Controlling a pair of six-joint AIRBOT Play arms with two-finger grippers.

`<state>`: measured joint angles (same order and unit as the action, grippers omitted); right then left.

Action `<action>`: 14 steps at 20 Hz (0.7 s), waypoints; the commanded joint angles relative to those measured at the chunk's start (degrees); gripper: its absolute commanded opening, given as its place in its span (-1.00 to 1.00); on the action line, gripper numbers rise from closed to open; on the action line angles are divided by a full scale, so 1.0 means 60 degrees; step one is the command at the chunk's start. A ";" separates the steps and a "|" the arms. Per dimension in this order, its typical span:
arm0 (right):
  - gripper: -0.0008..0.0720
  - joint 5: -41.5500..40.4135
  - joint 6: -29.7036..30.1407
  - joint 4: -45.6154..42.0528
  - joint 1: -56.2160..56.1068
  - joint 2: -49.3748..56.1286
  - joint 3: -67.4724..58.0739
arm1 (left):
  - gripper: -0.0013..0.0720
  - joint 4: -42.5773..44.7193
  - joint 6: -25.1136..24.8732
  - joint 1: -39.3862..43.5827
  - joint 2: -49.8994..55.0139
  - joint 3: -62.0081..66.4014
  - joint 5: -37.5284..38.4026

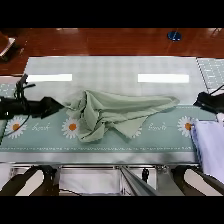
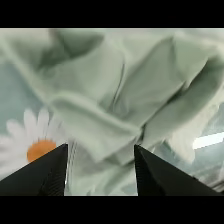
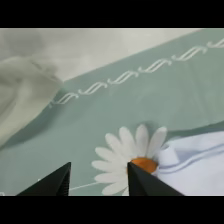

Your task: Fold the shirts.

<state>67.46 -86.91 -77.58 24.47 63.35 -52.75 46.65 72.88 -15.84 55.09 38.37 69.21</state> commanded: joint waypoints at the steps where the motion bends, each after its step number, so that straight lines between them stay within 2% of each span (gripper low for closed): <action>1: 0.14 -0.0907 0.0820 0.2076 0.0506 -0.1479 0.2710 | 0.42 -0.0339 0.0251 -0.0379 -0.1636 -0.2237 0.0069; 4: 0.14 -0.1071 0.1180 0.3031 0.0506 -0.1639 0.3763 | 0.42 -0.0525 0.0251 -0.0102 -0.1723 -0.3421 -0.0302; 7: 0.14 -0.0994 0.1286 0.3075 0.0506 -0.1639 0.3836 | 0.42 -0.0630 0.0266 0.0444 -0.1297 -0.3836 -0.0554; 14: 0.14 -0.0958 0.1286 0.3096 0.0506 -0.1639 0.3836 | 0.42 -0.1614 0.0572 0.2561 0.0364 -0.3872 -0.2222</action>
<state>61.58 -79.44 -59.55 27.49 53.63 -30.04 39.66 75.50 -5.06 53.21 15.55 60.16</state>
